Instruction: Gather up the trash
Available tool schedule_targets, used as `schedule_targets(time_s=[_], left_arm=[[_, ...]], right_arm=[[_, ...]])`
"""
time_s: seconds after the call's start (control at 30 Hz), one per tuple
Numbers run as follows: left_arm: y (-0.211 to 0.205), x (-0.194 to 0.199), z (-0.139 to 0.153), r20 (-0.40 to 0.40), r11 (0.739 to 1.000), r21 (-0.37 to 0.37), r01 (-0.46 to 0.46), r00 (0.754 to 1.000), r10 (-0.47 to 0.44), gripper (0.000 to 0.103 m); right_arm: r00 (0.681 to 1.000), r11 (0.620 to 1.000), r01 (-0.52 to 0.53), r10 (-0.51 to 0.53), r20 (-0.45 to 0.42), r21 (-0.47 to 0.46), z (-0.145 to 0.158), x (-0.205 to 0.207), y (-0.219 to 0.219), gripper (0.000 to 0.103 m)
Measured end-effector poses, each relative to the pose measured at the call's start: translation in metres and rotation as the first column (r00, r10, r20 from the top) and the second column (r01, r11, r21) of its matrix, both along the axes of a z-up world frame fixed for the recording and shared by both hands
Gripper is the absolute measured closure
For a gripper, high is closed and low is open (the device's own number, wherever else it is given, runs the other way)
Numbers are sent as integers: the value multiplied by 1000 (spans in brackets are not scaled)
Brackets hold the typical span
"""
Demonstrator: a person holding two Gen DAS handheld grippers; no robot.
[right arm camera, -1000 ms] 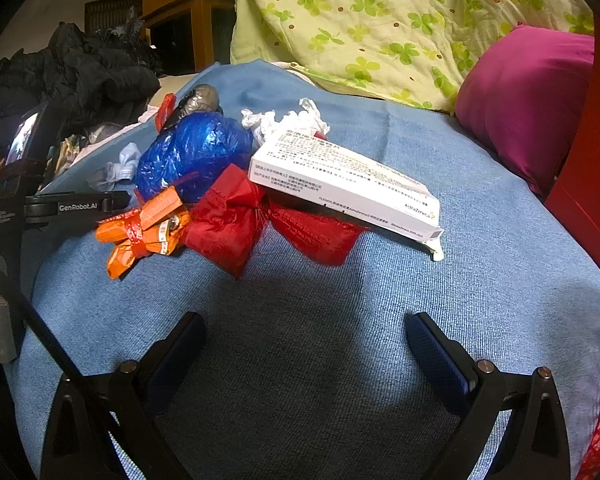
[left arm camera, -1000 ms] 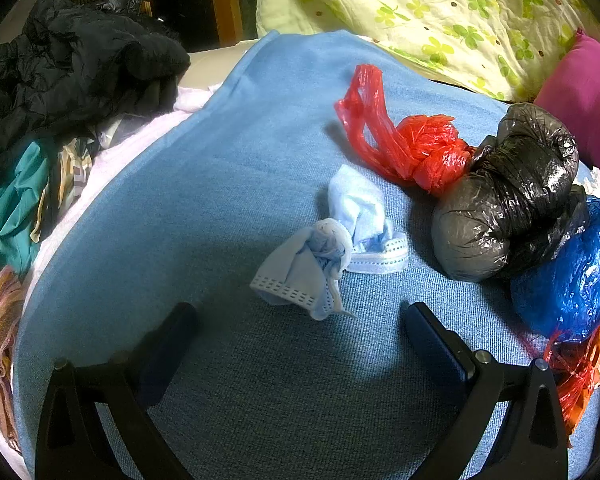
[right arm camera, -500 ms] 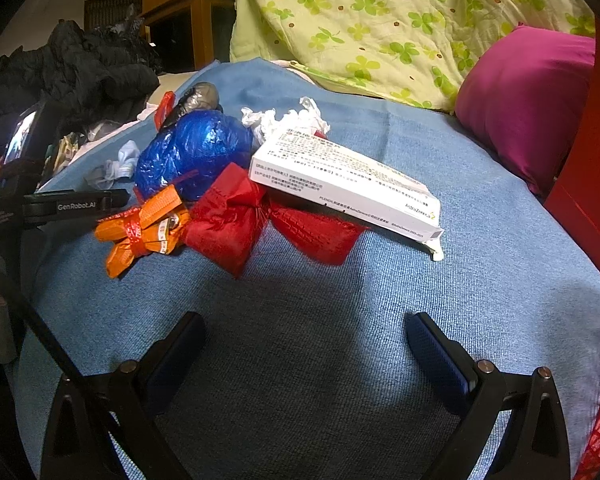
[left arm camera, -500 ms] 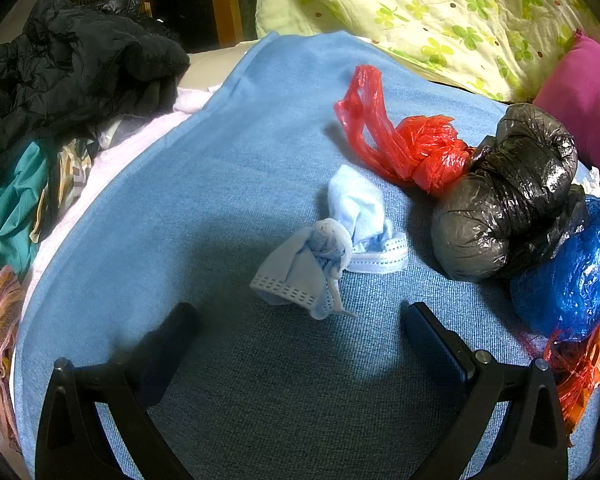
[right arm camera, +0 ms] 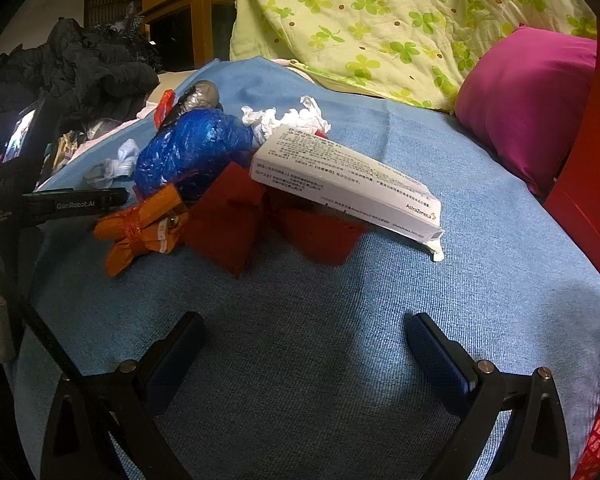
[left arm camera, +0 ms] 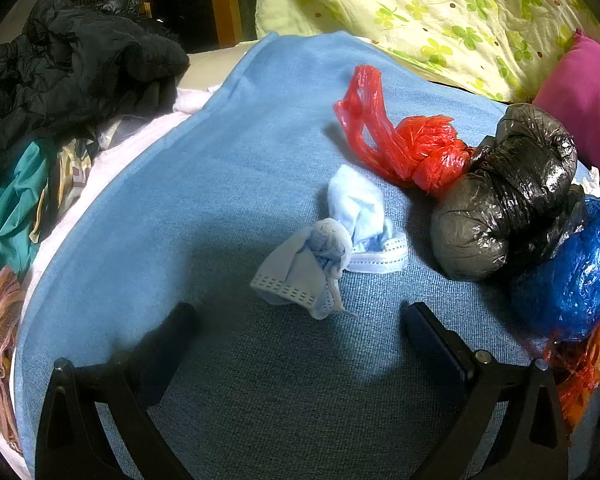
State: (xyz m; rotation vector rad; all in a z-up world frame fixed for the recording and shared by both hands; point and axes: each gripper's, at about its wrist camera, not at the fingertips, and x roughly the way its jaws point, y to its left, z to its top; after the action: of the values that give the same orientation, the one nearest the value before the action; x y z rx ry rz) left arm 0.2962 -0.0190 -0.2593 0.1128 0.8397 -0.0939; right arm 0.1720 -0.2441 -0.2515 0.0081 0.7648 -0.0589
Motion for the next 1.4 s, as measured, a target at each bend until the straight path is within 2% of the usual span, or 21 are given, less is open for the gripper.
schedule_targets(time_s=[0.4, 0.63, 0.73, 0.77, 0.83, 0.87, 0.93, 1.03, 1.1, 1.17, 1.3, 1.4], left_arm=[[0, 0, 0, 0, 1000, 0, 1, 1000, -1, 0], [-1, -1, 0, 0, 1000, -1, 2, 1000, -2, 0], [-1, -1, 0, 1, 1000, -2, 2, 1000, -2, 0], [-1, -1, 0, 1, 1000, -2, 2, 1000, -2, 0], [-1, -1, 0, 1, 1000, -1, 2, 1000, -2, 0], [-1, -1, 0, 1, 1000, -1, 2, 1000, -2, 0], [-1, -1, -1, 3, 1000, -3, 1, 1000, -1, 0], [-3, 0, 0, 5, 1000, 1, 1, 1000, -1, 0], [-5, 0, 1, 3, 1000, 2, 1, 1000, -1, 0], [-5, 0, 2, -11, 1000, -3, -9, 1000, 9, 0], [-3, -3, 5, -83, 997, -30, -74, 994, 71, 0], [0, -5, 7, -90, 999, -47, -19, 996, 15, 0]], right_arm=[[1000, 1000, -4, 4, -6, 4, 1, -1, -1, 0], [998, 999, -32, 32, -50, 0, 14, -9, 1, 0], [999, 997, -31, 30, 19, 73, 38, -28, -8, 0], [998, 987, -27, 18, 63, 158, 50, -35, -19, 0], [992, 949, -18, -22, 123, 315, 64, -43, -40, 0], [989, 917, -2, -57, 136, 398, 68, -43, -52, 0], [988, 852, 31, -106, 113, 523, 67, -35, -72, 0], [988, 766, 89, -147, 40, 637, 61, -12, -90, 0], [989, 678, 100, -149, 3, 728, 53, 4, -99, 0], [985, 542, 128, -165, -44, 830, 39, 18, -109, 3], [974, 398, 197, -187, -131, 896, 18, 29, -112, 12], [956, 362, 246, -242, -164, 899, 10, 37, -119, 14]])
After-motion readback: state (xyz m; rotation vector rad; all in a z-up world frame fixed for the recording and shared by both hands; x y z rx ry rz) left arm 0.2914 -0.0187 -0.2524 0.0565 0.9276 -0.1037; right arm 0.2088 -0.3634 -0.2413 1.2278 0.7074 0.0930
